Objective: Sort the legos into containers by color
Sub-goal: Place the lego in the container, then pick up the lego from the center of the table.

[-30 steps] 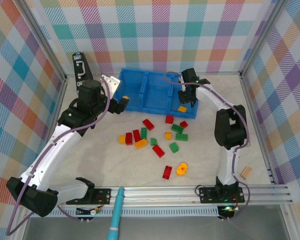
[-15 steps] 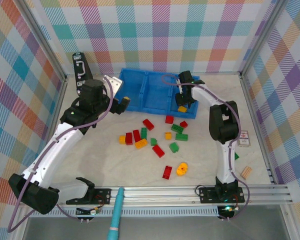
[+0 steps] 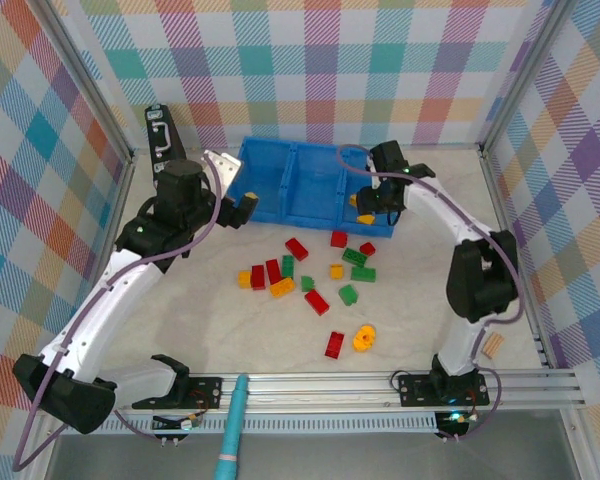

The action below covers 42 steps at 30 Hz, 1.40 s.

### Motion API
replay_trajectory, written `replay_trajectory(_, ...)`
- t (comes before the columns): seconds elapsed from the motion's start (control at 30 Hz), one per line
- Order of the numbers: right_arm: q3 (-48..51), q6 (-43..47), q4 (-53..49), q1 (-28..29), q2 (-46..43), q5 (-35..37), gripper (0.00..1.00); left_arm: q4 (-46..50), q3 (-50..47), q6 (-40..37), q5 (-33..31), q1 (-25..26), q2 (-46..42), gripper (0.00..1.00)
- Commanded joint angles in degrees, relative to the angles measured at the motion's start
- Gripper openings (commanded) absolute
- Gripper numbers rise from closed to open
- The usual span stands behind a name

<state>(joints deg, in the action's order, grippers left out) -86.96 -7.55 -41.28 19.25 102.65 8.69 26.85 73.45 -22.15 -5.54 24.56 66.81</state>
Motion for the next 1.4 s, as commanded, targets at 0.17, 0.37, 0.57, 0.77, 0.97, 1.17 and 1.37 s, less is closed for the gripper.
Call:
replay_trajectory(0.17, 14.22, -20.87, -0.17, 1.77, -8.03, -4.59, 0.55, -1.00, -0.72, -0.26, 0.95, -0.39, -2.89, 1.00)
replay_trajectory(0.37, 22.66, -33.23, 6.66, 2.90, -8.41, -6.24, 0.60, -1.26, -1.07, -0.26, 0.62, -0.39, -4.07, 1.00)
replay_trajectory(0.57, 23.06, -37.51, 10.18, 2.90, -5.91, -7.46, 0.67, -1.14, -1.05, -0.51, 0.30, -0.39, -4.40, 1.00)
replay_trajectory(0.77, 22.80, -39.24, 11.63, 2.90, -3.48, -6.67, 0.67, -1.45, -1.57, -0.81, -0.17, -0.39, -4.93, 1.00)
replay_trajectory(0.97, 23.14, -42.02, 13.74, 2.25, -1.71, -6.94, 0.66, -1.66, -1.97, -1.62, -1.12, -0.41, -6.52, 1.00)
replay_trajectory(1.17, 23.56, -43.68, 16.18, 0.72, -0.29, -8.86, 0.66, -2.34, -2.53, -2.02, -1.66, -0.39, -7.27, 1.00)
replay_trajectory(1.37, 22.60, -43.73, 15.89, 0.02, 1.25, -8.62, 0.65, -1.86, -2.27, -2.11, -1.42, -0.39, -6.75, 1.00)
